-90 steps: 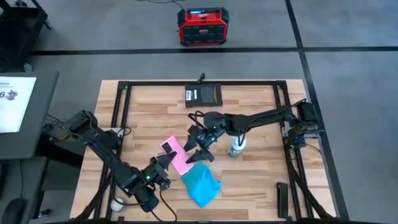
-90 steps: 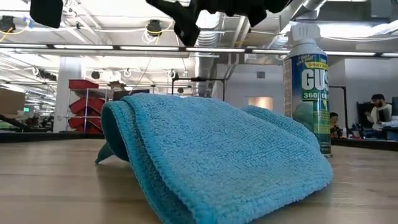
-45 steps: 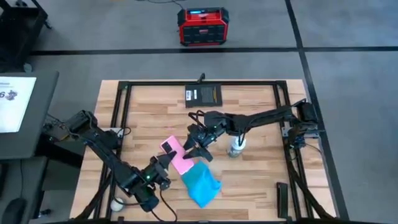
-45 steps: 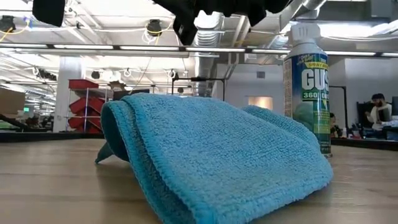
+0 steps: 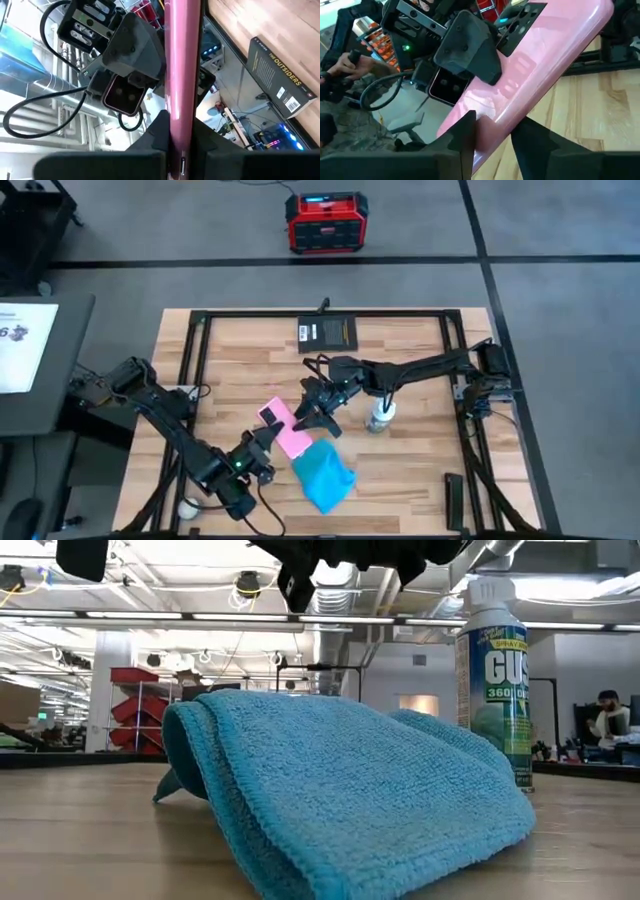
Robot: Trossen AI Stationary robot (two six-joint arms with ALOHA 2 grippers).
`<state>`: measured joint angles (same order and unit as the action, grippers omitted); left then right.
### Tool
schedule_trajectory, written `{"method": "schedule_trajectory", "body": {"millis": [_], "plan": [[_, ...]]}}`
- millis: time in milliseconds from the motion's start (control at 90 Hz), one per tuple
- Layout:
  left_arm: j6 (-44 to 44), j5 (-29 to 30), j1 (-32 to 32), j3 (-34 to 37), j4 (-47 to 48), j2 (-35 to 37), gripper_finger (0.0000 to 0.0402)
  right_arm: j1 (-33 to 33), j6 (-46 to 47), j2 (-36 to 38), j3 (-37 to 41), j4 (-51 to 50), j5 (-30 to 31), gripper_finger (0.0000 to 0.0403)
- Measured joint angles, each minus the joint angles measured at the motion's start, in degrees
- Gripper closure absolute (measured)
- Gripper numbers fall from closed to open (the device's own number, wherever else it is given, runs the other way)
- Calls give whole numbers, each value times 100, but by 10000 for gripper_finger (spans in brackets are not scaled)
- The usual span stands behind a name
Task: Apply microfiber cloth
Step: Spray the back of the cellphone with the spray bottle
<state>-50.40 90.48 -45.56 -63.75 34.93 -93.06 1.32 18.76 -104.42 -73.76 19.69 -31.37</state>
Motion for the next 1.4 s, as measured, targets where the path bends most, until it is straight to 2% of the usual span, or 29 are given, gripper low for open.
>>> {"method": "schedule_trajectory", "body": {"millis": [111, 311, 411, 611, 900, 1022, 1211, 1289, 1400], "plan": [[54, 3, 3, -21, -40, 0, 396, -62, 144, 0, 0, 146, -231, 275], [36, -96, 11, -152, 1, 0, 396, -182, 791, 0, 0, 214, -698, 190], [32, -93, 11, -164, 3, 0, 396, -175, 942, 0, -11, 230, -870, 166], [30, -111, 9, -166, 2, -4, 396, -217, 1110, 0, -11, 97, -1188, 176], [14, -111, 9, -166, 25, -9, 396, -417, 1159, 7, -22, -68, -1270, 191], [5, -82, 9, -166, 13, -9, 396, -399, 1320, -350, -112, -18, -1290, 191], [7, -101, -18, -164, 18, -21, 396, -361, 2189, -1231, -717, 685, -2185, 192], [50, -64, -47, -164, 52, -17, 396, -350, 2388, -1318, -877, 675, -2389, 192], [129, -1, -74, -176, 52, -9, 396, -293, 2211, -1229, -925, 548, -2399, 191]]}}
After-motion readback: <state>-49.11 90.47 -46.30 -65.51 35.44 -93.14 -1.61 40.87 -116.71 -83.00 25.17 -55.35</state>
